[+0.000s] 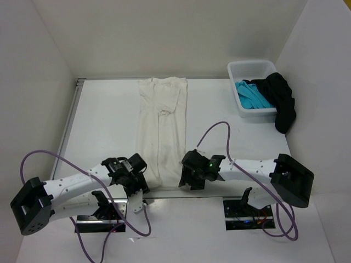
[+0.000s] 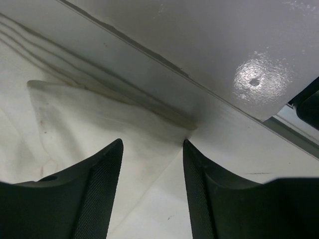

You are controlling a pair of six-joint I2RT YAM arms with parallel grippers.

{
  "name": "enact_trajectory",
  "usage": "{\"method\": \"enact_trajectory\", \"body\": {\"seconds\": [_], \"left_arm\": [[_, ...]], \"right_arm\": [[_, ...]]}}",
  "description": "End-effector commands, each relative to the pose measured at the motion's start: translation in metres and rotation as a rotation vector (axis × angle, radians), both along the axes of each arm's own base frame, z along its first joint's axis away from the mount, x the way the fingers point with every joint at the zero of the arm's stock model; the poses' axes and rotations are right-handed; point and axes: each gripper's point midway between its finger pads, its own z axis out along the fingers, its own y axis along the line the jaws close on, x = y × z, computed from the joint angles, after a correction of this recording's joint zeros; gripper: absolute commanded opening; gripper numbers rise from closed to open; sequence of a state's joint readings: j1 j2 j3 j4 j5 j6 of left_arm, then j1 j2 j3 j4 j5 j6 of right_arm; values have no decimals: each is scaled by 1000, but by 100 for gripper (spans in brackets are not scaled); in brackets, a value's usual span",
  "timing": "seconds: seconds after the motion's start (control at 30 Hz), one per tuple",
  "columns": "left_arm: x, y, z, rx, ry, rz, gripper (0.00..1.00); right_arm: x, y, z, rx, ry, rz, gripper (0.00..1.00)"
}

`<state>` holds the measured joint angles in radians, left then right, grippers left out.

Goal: Fold and stack the t-shirts

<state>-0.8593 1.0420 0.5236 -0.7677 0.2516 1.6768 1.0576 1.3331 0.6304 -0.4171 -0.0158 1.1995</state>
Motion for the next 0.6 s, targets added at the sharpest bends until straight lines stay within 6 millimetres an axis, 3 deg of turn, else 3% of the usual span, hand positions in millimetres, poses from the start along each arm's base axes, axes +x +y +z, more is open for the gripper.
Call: {"method": "enact_trajectory", "body": {"seconds": [0.0,0.1,0.17,0.23,0.3,0.4,0.57], "left_arm": [[-5,-9,3,-19,41,-41,54],[-6,-8,1,-10,49,-40,54],[-3,5,-6,75,27,-59,60],[12,32,-15,230,-65,-83,64],[15,41,-20,272,-82,-61,72],[11,35,-22,243,-77,-107,74],[14,2,-10,104,-64,-116,74]], "right_arm": [[10,19,5,23,-28,12,64],[11,20,3,14,-22,12,64],[11,20,3,14,-22,12,65],[11,20,3,14,-22,12,65],[11,20,3,14,-22,12,65],[11,22,1,15,-23,12,65],[8,23,-12,-7,5,29,65]]}}
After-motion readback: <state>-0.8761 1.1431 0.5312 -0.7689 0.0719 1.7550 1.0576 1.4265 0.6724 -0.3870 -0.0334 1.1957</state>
